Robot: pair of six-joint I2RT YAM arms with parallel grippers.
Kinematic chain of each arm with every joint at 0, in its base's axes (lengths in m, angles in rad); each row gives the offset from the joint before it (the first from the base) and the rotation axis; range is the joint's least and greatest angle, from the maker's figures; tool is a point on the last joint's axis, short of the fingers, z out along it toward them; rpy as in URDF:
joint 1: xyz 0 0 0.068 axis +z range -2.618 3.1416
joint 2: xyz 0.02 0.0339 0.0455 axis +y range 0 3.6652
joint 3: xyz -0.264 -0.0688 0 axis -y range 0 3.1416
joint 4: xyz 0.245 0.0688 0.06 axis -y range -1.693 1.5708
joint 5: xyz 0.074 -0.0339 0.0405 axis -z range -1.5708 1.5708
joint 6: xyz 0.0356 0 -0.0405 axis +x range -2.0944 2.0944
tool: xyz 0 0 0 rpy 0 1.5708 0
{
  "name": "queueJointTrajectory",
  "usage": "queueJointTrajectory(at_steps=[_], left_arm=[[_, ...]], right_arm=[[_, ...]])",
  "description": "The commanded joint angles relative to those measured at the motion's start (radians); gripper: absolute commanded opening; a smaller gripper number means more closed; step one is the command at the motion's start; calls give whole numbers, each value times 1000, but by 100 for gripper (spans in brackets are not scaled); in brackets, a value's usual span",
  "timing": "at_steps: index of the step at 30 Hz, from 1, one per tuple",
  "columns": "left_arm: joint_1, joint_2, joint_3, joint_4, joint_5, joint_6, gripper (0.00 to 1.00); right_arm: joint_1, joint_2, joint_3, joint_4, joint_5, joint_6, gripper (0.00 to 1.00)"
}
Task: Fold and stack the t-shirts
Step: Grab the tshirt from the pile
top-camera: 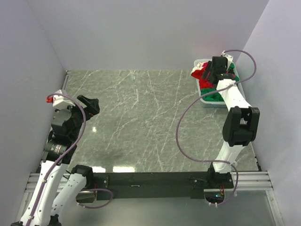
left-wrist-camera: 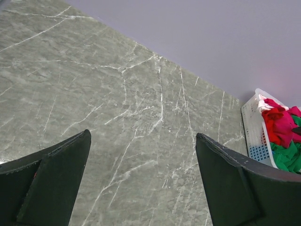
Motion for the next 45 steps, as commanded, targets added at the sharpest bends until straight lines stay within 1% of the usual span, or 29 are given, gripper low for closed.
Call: queueJointTrajectory(at_steps=[1,3,9,14,17,18,20,21,22,23,24,26,29,32,34,35,38,40,43,44,45], left_arm=[[0,0,10,25,14,16,99],[-1,5,11,25,12,14,99],[-1,9,16,19,0,17,99],[-1,3,17,14,-11,19,99],[-1,2,19,10,-17,19,99],[-1,2,20,7,-22,20,99],[-1,0,23,4,-29,20,99],[-1,0,23,1,-31,20,99],[-1,0,25,0,-31,20,99],[-1,-1,23,4,-29,20,99],[-1,-4,22,4,-28,22,99],[-1,-4,20,5,-25,22,99],[-1,-3,22,5,-23,20,99],[-1,2,20,5,-14,20,99],[-1,0,20,8,-8,20,99],[-1,-1,19,8,-8,20,99],[-1,-4,17,13,-3,20,99],[-1,-4,17,14,3,19,99],[-1,-6,14,14,7,17,99],[-1,-9,14,14,7,17,99],[-1,-9,14,17,7,17,99]], right_arm=[[-12,16,55,32,-50,-9,93],[-20,34,51,37,-53,-7,93],[-39,97,72,40,-82,6,86],[-46,146,123,34,-121,-9,71],[-45,182,184,3,-127,-21,53],[-46,180,195,0,-124,-23,42],[-46,162,187,4,-107,-24,33],[-45,128,170,12,-99,-27,25],[-46,111,164,26,-92,-29,21],[-45,94,161,29,-85,-34,14],[-46,68,164,27,-67,-38,0],[-45,38,166,14,-58,-35,0],[-37,-79,108,55,-24,-21,0],[-22,-240,72,83,30,-14,0],[-10,-298,81,92,65,-17,0],[-8,-355,86,98,71,-20,0],[3,-430,129,124,80,-35,0],[3,-479,185,138,80,-57,0],[3,-516,265,153,27,-72,0],[3,-536,278,167,-40,-75,0],[3,-545,291,185,-76,-81,0]])
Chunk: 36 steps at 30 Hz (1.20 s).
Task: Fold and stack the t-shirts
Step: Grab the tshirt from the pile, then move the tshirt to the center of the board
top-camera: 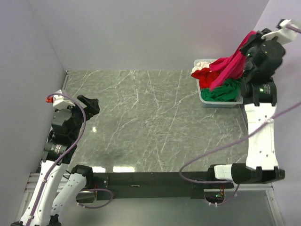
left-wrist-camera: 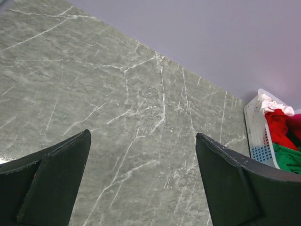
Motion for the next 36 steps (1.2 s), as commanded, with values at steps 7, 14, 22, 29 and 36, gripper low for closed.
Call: queueJointTrajectory(at_steps=[7,14,22,29,36], left_arm=[[0,-21,6,24,10,12,99],[-1,-29,2,27,-4,10,99],[0,-29,-1,28,-15,7,99],[-1,-26,-7,27,-30,1,99],[0,-24,-6,25,-36,0,99]], right_arm=[[98,-40,247,128,-403,-32,0],[183,-35,333,157,-656,22,0],[285,-101,256,255,-790,75,0],[370,-50,377,297,-937,163,0],[437,-86,295,356,-968,180,0]])
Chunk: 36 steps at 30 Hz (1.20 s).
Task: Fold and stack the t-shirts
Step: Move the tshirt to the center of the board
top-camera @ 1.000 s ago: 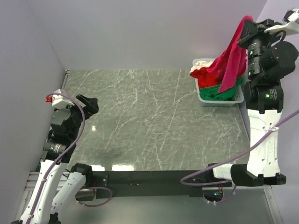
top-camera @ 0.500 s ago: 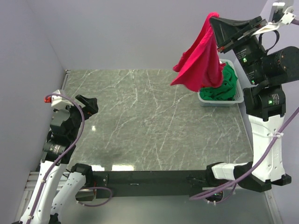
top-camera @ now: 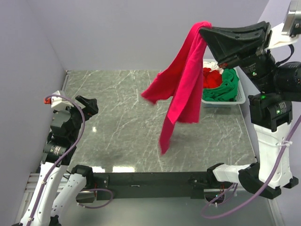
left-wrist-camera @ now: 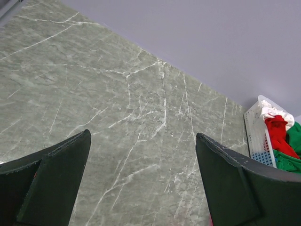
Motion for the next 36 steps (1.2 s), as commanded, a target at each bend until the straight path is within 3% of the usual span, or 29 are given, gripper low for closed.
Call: queueJointTrajectory(at_steps=[1,4,7,10,12,13,14,16,19,22,24,28,36], left_arm=[[-1,-3,-4,25,-10,0,99],[-1,3,-6,28,-12,0,99],[-1,14,0,21,-12,2,99],[-1,19,-3,28,-9,5,99],[-1,28,-1,30,-1,8,97],[-4,32,2,30,9,8,96],[-12,43,2,32,11,10,95],[-32,54,-1,41,11,7,94],[-108,89,-13,53,-33,-4,94],[-220,143,-15,47,-159,-13,96],[-257,172,-29,56,-147,-30,99],[-257,172,-70,94,-76,-62,99],[-256,118,-118,13,-142,-107,99]], right_arm=[[35,-52,-70,98,-6,20,0],[52,-127,-284,118,77,26,0],[95,-219,-693,185,203,3,0],[127,-265,-871,110,510,-54,2],[129,-279,-1001,20,721,-54,33],[129,-294,-1071,-8,776,-42,61],[129,-303,-1102,-32,821,-35,74],[130,-341,-1155,-91,916,-25,88],[133,-415,-1259,-123,933,0,91],[152,-464,-1314,-102,851,9,91],[176,-451,-1327,-89,814,6,91],[277,-313,-1330,-63,777,-3,91],[494,-3,-1284,29,744,34,89]])
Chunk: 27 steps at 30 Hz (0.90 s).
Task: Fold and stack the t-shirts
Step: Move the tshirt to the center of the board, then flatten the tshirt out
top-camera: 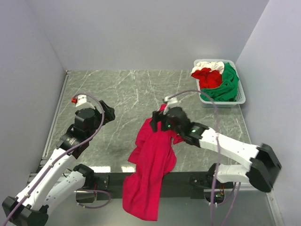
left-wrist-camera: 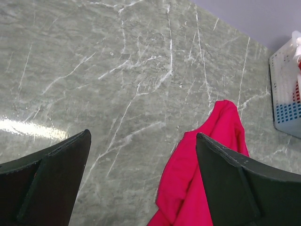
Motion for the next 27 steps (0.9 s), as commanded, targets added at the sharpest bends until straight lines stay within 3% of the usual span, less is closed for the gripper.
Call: queueJointTrajectory(at_steps=[1,12,27], left_arm=[[-1,-41,-21,-11,-47,-45,99],[0,-68,-33,-16,-72,-57,99],[0,-71,-33,-14,-61,-53,99]], right_arm=[[77,120,69,62,2,14,88],[241,444,231,-18,36,3,85],[304,574,228,-82,60,43,83]])
